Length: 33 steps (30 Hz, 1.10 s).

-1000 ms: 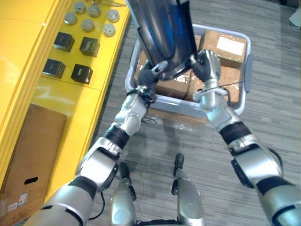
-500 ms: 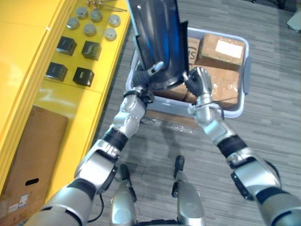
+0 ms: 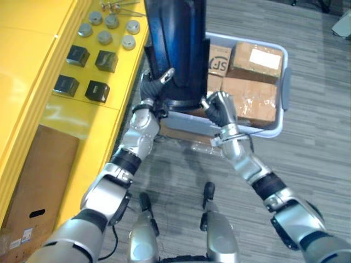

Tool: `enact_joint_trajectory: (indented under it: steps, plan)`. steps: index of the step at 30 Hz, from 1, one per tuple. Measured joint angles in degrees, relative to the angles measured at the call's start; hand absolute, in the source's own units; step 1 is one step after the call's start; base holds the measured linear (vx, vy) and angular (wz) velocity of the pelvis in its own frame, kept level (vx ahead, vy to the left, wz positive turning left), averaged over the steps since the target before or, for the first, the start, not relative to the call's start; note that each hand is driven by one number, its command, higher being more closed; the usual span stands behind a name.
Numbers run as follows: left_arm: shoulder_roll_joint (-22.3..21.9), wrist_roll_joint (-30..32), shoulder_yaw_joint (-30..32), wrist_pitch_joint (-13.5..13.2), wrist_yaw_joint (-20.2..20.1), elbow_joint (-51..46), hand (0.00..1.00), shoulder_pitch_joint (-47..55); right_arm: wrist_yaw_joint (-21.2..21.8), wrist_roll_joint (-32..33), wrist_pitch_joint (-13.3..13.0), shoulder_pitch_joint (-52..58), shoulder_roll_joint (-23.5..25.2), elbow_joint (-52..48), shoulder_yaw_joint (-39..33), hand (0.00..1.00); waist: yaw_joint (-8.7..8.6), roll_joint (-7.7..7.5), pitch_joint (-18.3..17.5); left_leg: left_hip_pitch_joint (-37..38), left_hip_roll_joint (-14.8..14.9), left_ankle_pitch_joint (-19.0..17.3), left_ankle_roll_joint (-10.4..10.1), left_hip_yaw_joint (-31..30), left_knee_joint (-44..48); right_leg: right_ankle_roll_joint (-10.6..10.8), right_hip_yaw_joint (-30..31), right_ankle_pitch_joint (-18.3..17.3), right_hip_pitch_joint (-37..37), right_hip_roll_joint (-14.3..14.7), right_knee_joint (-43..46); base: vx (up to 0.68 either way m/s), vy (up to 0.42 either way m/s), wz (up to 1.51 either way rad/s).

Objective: Walk over and take plastic housings, then place them on the shelf

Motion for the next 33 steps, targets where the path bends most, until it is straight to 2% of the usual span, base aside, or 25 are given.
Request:
enact_joint_trajectory:
  steps: [2, 4, 7, 10, 11, 16, 19, 24, 26, 28, 33]
  plan:
    - [0.0, -1.5, -0.2, -1.1, -2.1, 1.2, 1.00, 0.9, -0.6, -0.4, -0.1, 1.2, 0.5, -0.5, 0.4, 1.00, 0.02, -0.91, -0.5, 0.4, 0.0, 0.0, 0.0, 0.2, -0.1, 0.0, 0.0, 0.0, 0.2, 0.0, 0.0, -0.01, 0.004, -0.02]
    - [-0.1, -6.2, -0.6, -2.7, -5.4, 1.6, 1.00, 3.4, -0.7, -0.8, -0.1, 3.2, 0.8, -2.4, 0.6, 1.00, -0.06, -1.98, -1.2, 0.9, 0.0, 0.0, 0.0, 0.1, -0.2, 0.1, 0.0, 0.1, 1.1, 0.0, -0.7, 0.00, 0.000, 0.00]
    - [-0.1, -10.1, -1.3, -5.0, -8.2, 2.0, 1.00, 6.6, -0.8, -1.6, -0.1, 4.7, 0.9, -3.2, 1.9, 1.00, 0.20, -2.58, -1.6, 2.4, 0.0, -0.1, -0.1, 0.4, -0.5, 0.1, 0.0, 0.1, 2.3, 0.1, -0.9, 0.00, 0.002, -0.01]
    - [-0.2, -13.3, -1.8, -7.4, -10.3, 1.9, 1.00, 10.2, -0.7, -2.6, -0.1, 6.2, 1.5, -3.9, 3.0, 1.00, 0.34, -2.55, -3.0, 2.5, 0.0, -0.1, -0.1, 0.4, -0.7, 0.2, -0.1, 0.1, 2.7, 0.1, -1.5, 0.00, 0.004, 0.00]
    - [-0.6, -13.7, -1.8, -8.1, -10.4, 1.6, 1.00, 11.9, -0.7, -2.6, -0.1, 7.4, 2.0, -4.1, 3.2, 0.00, 0.34, -2.48, -4.0, 2.6, 0.0, -0.1, -0.1, 0.3, -0.8, 0.2, -0.3, 0.2, 3.0, 0.2, -1.8, 0.01, 0.003, 0.04]
    - [-1.6, -12.7, -0.9, -9.0, -9.4, -4.4, 1.00, 19.6, -0.9, -2.4, -0.9, 12.9, 2.8, -8.7, 3.5, 0.00, 0.70, -2.19, -6.8, 5.1, 0.0, -0.6, -0.2, 0.5, -1.5, 0.4, -0.3, -0.1, 5.1, 0.2, -1.8, 0.00, 0.003, -0.01]
    - [-3.7, -5.9, 0.4, -9.3, -5.8, -8.7, 1.00, 25.4, -1.1, -1.1, -1.2, 17.6, 3.2, -11.2, 3.3, 0.00, 1.73, -1.43, -10.1, 5.7, 0.0, -0.9, -0.2, 0.4, -1.6, 0.6, -0.5, -0.5, 5.7, 0.2, -1.8, 0.00, 0.001, 0.03]
    - [-5.2, 3.1, 0.5, -9.1, 0.7, -14.0, 1.00, 32.2, -1.2, 2.2, -0.5, 23.4, 4.0, -13.4, 2.6, 0.00, 2.56, -0.48, -12.1, 7.8, 0.0, -1.1, -0.3, -0.2, -2.7, 1.0, -1.6, -1.8, 7.9, 0.1, -1.8, -0.01, -0.001, 0.06]
    - [-5.4, 7.1, 0.5, -8.4, 3.3, -15.2, 1.00, 34.2, -1.2, 4.0, 0.3, 25.5, 4.6, -14.5, 2.3, 0.00, 2.79, -0.45, -13.2, 8.5, 0.0, -1.1, -0.5, -0.1, -3.4, 1.0, -1.6, -2.0, 8.2, 0.2, -1.8, -0.01, -0.001, -0.02]
    - [-6.5, 14.7, 0.4, -7.4, 7.6, -16.7, 1.00, 36.5, -1.2, 6.8, 1.5, 29.0, 5.0, -17.8, 1.2, 0.00, 3.07, -0.51, -14.3, 9.3, -0.1, -0.8, -0.4, 0.0, -3.9, 0.9, -1.6, -1.9, 8.5, 0.2, -1.8, 0.00, 0.000, 0.00]
    - [-7.5, 27.5, 0.4, -4.8, 14.1, -20.9, 1.00, 39.9, -0.7, 12.7, 1.7, 34.5, 5.6, -24.8, -2.4, 0.00, 3.14, -0.57, -15.1, 11.2, -0.1, -0.6, -0.6, 1.0, -4.9, 1.0, -1.2, -2.0, 9.5, 0.3, -1.8, 0.01, 0.008, -0.06]
